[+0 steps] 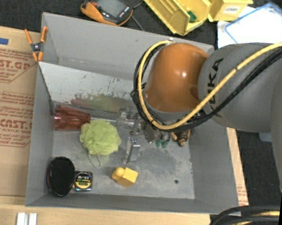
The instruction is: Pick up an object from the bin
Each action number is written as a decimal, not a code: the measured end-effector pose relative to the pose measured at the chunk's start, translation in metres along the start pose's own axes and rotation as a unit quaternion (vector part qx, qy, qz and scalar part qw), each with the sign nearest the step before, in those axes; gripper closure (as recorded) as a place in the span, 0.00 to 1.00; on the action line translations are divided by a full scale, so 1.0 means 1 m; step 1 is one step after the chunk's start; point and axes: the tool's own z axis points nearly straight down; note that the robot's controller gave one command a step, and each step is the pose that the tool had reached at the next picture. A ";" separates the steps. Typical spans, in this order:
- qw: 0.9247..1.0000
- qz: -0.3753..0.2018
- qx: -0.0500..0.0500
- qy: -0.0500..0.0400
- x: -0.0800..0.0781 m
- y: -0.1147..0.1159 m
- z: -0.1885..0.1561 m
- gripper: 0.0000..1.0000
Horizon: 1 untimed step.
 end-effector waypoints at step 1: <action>0.997 -0.076 -0.002 0.001 -0.040 0.052 0.025 0.00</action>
Offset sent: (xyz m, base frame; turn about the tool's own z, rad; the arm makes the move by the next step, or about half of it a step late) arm 0.0146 0.0137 -0.0590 -0.1964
